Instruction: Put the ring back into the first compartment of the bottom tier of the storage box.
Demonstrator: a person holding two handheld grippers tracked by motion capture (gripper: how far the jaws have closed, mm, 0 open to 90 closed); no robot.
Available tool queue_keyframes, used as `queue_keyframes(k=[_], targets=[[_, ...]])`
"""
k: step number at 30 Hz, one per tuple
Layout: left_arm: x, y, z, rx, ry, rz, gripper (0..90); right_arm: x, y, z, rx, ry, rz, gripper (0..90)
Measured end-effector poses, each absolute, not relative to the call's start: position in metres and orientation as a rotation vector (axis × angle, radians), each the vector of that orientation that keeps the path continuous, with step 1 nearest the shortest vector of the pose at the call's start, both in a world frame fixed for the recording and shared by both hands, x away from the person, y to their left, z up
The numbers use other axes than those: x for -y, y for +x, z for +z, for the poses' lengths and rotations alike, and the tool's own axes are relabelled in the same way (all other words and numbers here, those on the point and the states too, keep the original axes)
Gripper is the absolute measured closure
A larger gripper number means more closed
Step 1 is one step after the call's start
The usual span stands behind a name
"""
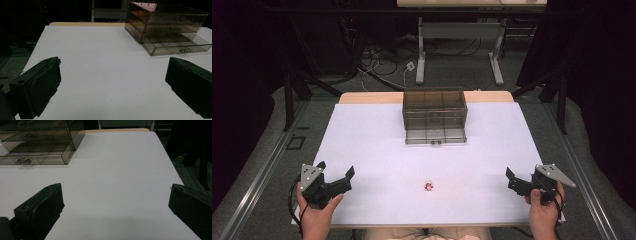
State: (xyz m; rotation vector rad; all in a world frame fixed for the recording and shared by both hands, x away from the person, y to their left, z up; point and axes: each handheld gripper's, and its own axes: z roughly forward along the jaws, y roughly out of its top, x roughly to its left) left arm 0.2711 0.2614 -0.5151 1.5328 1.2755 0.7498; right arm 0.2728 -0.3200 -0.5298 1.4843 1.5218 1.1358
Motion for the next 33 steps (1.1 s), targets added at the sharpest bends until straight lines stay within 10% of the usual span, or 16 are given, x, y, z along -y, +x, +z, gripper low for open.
queue_keyframes(k=[33], targets=[[-0.219, 0.275, -0.512, -1.198, 1.594, 0.634, 0.3, 0.304, 0.266, -0.535, -1.683, 1.431, 1.089, 0.0]])
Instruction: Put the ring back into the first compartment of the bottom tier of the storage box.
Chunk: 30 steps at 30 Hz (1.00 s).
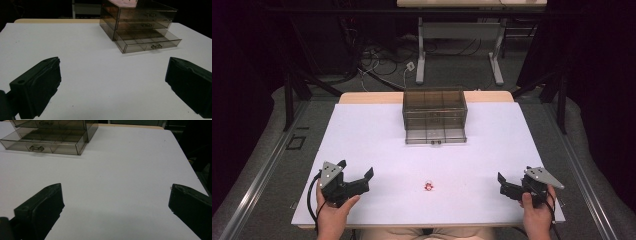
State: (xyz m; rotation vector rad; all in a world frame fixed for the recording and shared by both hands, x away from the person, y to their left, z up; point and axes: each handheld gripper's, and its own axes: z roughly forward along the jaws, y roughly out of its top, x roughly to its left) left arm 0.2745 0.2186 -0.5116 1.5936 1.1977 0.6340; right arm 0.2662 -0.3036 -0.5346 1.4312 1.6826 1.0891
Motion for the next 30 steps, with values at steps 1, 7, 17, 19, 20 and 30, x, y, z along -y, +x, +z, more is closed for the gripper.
queue_keyframes(k=[1, 7, 17, 19, 20, 30], targets=[[-0.216, 0.275, -0.511, -1.194, 1.598, 0.629, 0.3, 0.304, 0.266, -0.535, -1.686, 1.428, 1.089, 0.0], [-0.208, 0.277, -0.507, -1.167, 1.615, 0.622, 0.3, 0.303, 0.266, -0.536, -1.691, 1.432, 1.09, 0.0], [-0.194, 0.282, -0.501, -1.12, 1.619, 0.593, 0.4, 0.303, 0.266, -0.538, -1.691, 1.443, 1.089, 0.0], [-0.191, 0.283, -0.501, -1.113, 1.622, 0.59, 0.4, 0.303, 0.266, -0.538, -1.691, 1.447, 1.084, 0.0], [-0.189, 0.283, -0.5, -1.111, 1.624, 0.592, 0.4, 0.303, 0.266, -0.538, -1.69, 1.454, 1.084, 0.0], [-0.176, 0.289, -0.493, -1.085, 1.639, 0.562, 0.5, 0.304, 0.266, -0.539, -1.689, 1.45, 1.08, 0.0]])
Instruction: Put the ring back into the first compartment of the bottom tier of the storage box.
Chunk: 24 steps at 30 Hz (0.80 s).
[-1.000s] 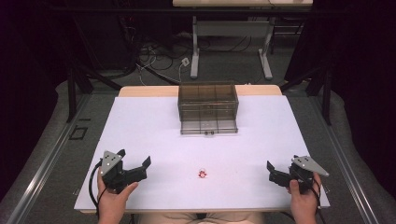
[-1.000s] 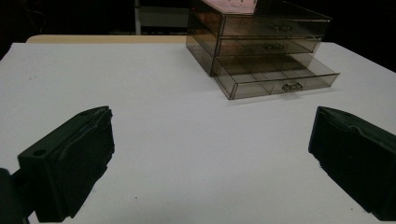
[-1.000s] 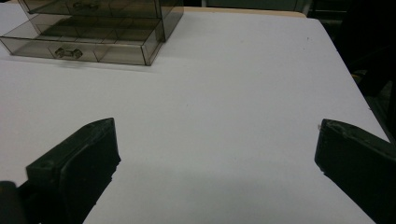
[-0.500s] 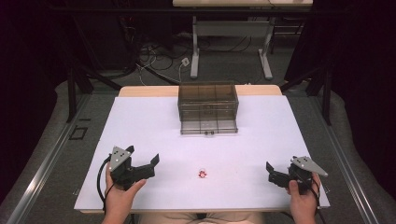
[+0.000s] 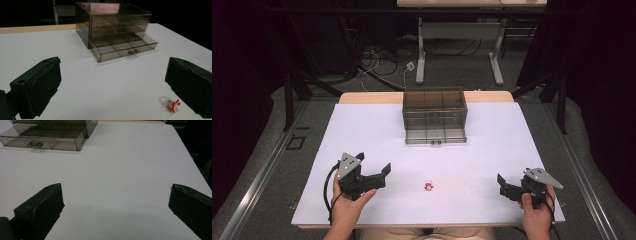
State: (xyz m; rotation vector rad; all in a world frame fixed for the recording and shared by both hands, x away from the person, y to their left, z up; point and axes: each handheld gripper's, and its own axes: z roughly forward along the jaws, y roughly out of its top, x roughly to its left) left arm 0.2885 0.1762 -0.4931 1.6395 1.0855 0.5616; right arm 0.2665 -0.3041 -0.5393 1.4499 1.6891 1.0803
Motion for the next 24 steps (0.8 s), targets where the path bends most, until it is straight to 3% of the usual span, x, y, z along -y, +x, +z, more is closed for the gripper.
queue_keyframes(k=[24], targets=[[-0.135, 0.301, -0.479, -0.997, 1.745, 0.511, 2.9, 0.305, 0.267, -0.541, -1.704, 1.47, 1.081, 0.0]])
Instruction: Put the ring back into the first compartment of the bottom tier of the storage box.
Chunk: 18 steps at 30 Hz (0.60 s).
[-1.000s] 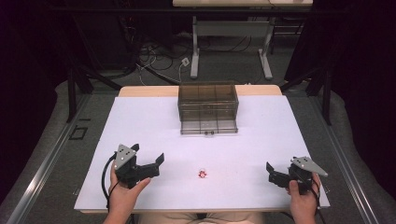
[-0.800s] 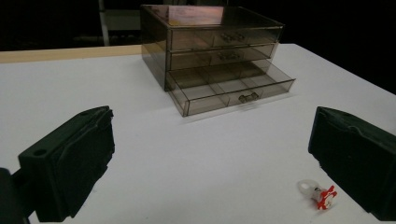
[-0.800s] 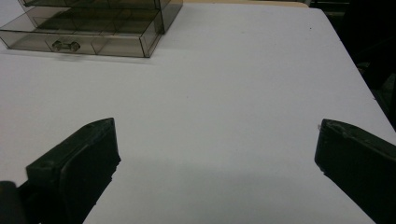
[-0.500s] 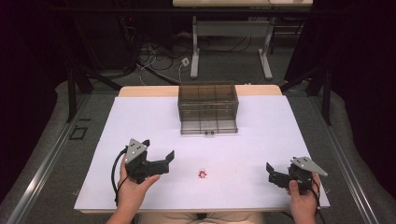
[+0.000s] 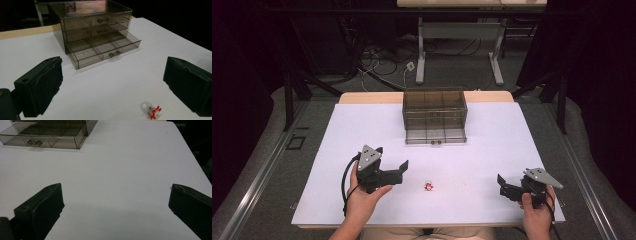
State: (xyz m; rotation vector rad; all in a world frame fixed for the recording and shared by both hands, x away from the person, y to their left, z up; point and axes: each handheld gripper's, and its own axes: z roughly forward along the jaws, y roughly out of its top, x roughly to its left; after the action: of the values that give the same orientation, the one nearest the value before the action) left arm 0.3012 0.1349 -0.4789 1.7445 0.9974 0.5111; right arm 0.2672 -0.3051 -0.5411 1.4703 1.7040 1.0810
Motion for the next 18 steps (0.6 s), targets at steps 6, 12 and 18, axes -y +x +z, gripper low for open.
queue_keyframes(k=[6, 12, 18], targets=[[-0.129, 0.302, -0.475, -0.985, 1.743, 0.503, 4.6, 0.306, 0.267, -0.541, -1.708, 1.467, 1.075, 0.0], [-0.119, 0.304, -0.471, -0.97, 1.749, 0.497, 6.0, 0.306, 0.267, -0.541, -1.709, 1.467, 1.076, 0.0], [-0.106, 0.306, -0.471, -0.953, 1.776, 0.488, 8.4, 0.306, 0.268, -0.542, -1.697, 1.473, 1.091, 0.0]])
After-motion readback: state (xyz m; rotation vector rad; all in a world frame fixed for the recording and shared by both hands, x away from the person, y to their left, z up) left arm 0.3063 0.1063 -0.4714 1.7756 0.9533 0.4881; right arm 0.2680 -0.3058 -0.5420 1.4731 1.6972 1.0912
